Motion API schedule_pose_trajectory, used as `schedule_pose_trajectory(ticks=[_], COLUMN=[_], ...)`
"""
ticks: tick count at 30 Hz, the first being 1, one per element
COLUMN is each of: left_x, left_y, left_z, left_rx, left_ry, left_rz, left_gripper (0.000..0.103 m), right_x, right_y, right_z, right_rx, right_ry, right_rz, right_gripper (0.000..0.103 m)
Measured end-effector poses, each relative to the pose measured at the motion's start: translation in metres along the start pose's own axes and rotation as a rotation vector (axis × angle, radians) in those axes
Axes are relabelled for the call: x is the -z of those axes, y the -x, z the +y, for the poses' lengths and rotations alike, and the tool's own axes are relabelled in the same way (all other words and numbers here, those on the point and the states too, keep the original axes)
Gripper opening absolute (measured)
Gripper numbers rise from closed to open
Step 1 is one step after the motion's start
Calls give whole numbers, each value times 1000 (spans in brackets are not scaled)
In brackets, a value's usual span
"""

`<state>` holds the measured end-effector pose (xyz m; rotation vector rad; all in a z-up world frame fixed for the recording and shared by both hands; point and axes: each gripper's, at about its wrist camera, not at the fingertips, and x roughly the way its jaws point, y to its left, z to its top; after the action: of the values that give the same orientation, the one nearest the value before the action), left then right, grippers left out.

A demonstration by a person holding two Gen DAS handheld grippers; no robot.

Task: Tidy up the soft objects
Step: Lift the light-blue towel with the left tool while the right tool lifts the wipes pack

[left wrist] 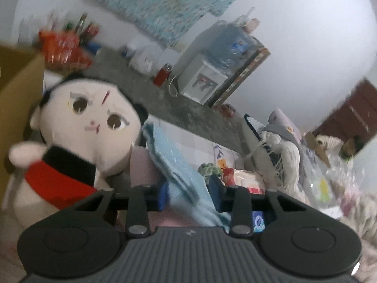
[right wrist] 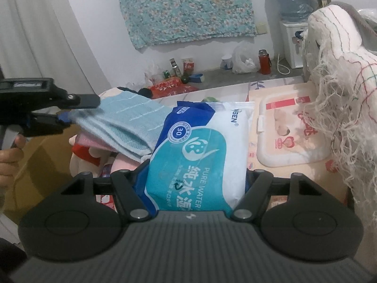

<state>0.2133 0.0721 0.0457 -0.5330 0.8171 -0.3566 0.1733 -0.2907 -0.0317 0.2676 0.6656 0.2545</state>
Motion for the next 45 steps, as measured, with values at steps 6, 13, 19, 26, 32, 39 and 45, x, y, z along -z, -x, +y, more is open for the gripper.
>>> schedule_pose_trajectory(ticks=[6,13,19,26,32,39,45], left_x=[-3,3,-4,-12,-13,-16,-22], left_y=[-16,3,19,28,37,67,101], left_z=[19,-11,-56,-102,-127,-132,-127], left_rx=[76,24,41,60,51,32,-5], left_ry=[105,-47,-153,-234,-274,-299,-304], left_rz=[33,-19,-60,-104,-125,-183,-230], left_gripper=[6,6,6,6,6,6,6], right_x=[2,2,-1,-3,-9,-12,-14], right_y=[5,20,30,42,52,57,60], right_z=[0,1,-4,-5,-5,-4,3], right_rx=[4,-18,-41,-78,-107,-111,-143], right_ry=[-7,-36,-74,-101,-119,-139,-137], right_rz=[-14,-64,-89,-121,-153,-153,-151], right_gripper=[67,66,66,67,67,67,67])
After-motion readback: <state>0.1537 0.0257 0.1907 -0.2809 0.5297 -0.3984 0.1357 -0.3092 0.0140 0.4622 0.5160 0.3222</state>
